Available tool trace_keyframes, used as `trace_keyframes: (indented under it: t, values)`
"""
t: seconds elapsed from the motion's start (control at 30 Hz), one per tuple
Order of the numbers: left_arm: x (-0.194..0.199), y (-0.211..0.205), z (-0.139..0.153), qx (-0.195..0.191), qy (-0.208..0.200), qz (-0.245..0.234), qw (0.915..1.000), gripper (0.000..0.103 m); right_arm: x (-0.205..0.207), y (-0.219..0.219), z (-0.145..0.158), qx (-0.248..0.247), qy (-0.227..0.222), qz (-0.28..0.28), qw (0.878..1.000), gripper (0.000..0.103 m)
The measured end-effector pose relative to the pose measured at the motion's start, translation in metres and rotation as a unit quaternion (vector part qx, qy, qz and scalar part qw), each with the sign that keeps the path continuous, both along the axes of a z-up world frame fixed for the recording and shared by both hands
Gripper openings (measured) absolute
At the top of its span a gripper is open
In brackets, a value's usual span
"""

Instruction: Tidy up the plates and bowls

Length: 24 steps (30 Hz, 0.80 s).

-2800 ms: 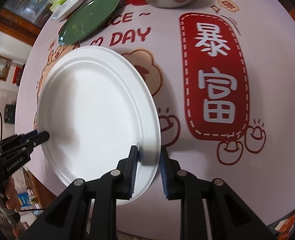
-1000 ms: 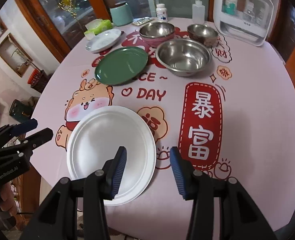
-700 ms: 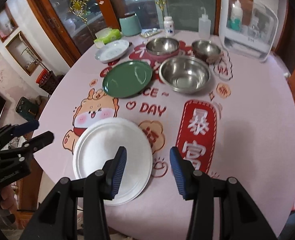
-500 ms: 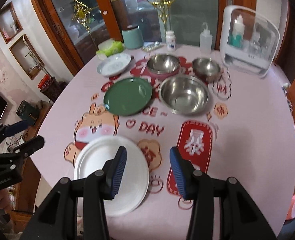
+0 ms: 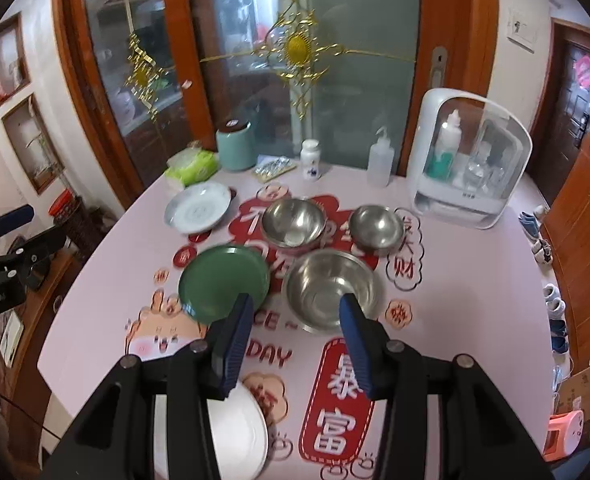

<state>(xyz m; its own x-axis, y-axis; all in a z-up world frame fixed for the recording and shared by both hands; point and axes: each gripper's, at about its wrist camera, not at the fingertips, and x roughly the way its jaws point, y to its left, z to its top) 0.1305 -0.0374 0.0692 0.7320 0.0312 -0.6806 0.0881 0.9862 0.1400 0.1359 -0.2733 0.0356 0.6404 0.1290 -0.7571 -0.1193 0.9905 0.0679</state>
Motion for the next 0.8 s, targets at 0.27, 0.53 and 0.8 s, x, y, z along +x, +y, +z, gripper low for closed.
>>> trace_keyframes:
  t: [0.27,0.53,0.8]
  values:
    - [0.048,0.015,-0.005,-0.012,-0.015,0.013,0.9997,0.083,0.037,0.002,0.022,0.009,-0.023,-0.011,1.000,0.045]
    - [0.105,0.026,-0.059,-0.026,0.045,0.011,0.9986,0.083,0.088,0.033,-0.044,0.041,0.075,0.022,0.996,0.045]
    - [0.162,0.033,-0.170,-0.027,0.159,-0.001,0.9869,0.083,0.126,0.058,-0.156,0.122,0.212,0.017,0.969,0.045]
